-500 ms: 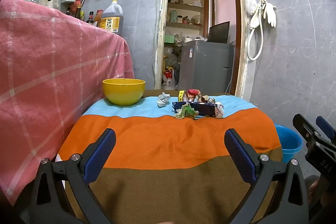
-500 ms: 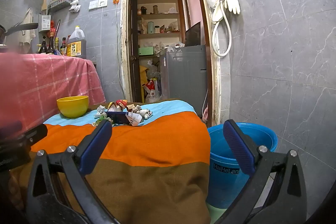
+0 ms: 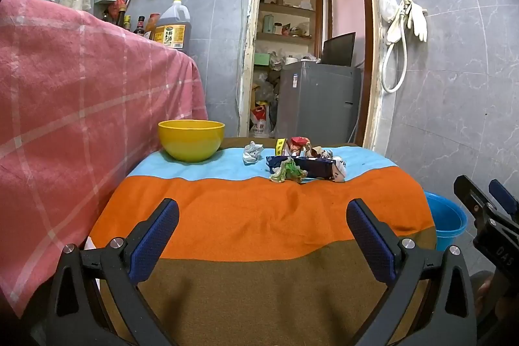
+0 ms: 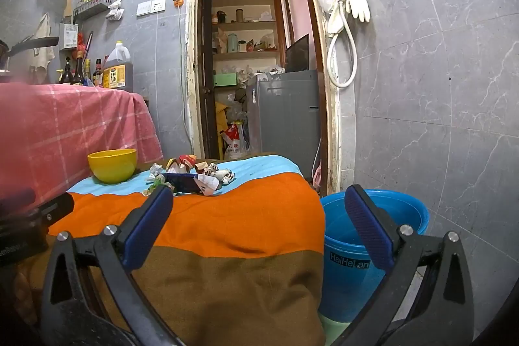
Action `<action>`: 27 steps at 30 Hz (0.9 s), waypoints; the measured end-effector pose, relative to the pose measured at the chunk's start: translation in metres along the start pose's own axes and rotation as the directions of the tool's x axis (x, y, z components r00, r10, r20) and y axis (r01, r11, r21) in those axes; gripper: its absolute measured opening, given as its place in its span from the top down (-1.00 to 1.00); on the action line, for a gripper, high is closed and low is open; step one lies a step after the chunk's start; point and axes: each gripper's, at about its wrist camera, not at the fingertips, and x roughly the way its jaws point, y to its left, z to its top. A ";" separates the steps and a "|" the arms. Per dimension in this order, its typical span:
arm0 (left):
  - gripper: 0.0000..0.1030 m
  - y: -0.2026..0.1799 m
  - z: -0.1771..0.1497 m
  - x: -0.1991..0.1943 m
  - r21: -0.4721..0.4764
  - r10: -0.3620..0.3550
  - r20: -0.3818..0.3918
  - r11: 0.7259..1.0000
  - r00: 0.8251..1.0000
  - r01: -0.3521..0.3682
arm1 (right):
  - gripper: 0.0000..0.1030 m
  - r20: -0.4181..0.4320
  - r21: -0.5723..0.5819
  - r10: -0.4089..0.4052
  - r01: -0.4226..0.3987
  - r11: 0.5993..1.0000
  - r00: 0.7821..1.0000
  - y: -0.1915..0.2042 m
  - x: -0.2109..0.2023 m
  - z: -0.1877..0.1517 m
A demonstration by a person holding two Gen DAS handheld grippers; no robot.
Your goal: Collect trash
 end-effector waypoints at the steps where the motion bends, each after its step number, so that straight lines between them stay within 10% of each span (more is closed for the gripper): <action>1: -0.97 0.000 0.000 0.000 0.001 0.000 0.001 1.000 1.000 0.000 | -1.00 0.000 0.000 0.000 0.000 1.000 1.000 0.000 0.000 0.000; 27: -0.97 0.001 0.000 0.000 -0.005 0.002 -0.003 1.000 1.000 -0.002 | -1.00 0.001 0.001 0.000 0.000 1.000 1.000 0.000 0.000 0.000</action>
